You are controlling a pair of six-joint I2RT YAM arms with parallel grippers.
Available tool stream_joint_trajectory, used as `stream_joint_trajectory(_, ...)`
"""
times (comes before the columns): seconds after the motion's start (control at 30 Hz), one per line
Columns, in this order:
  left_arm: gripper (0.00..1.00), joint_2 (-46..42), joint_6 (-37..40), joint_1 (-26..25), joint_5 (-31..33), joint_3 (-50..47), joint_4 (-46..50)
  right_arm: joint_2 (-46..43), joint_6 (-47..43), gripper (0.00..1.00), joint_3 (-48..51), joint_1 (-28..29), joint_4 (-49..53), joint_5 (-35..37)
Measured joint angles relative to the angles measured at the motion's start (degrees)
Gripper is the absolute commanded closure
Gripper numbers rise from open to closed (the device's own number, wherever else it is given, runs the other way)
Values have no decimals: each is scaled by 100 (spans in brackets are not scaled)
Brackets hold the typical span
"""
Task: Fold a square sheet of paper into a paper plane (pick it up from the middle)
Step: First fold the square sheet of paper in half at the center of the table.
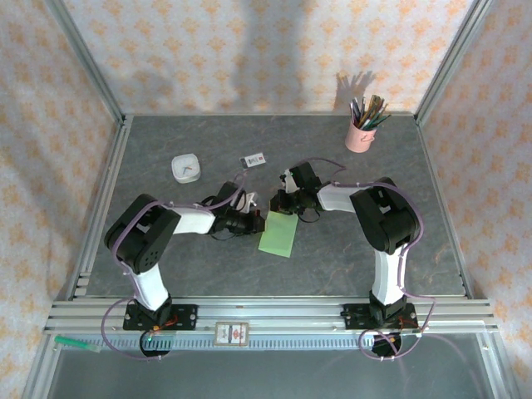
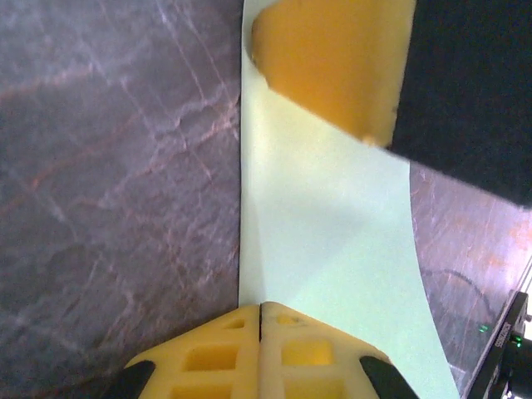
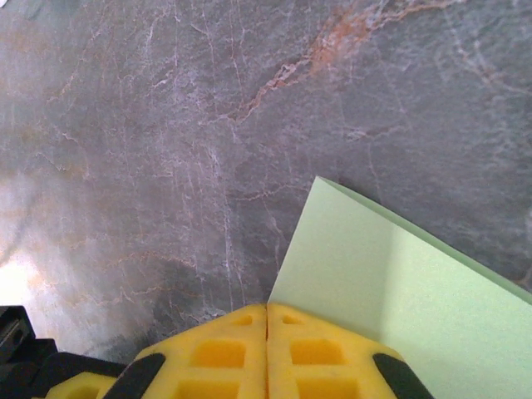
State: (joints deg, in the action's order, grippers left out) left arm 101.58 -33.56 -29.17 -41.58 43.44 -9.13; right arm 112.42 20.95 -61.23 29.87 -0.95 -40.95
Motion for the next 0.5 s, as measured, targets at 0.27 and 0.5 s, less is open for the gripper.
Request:
stream_joint_trajectory(0.27,95,-369,-199,-103,-17,-542,-232,15,0,93,-28,0,44,-2)
stream_joint_trajectory(0.5,95,-560,-308,-225,-2,-874,-487,24,-2,93,-39,0,55,-2)
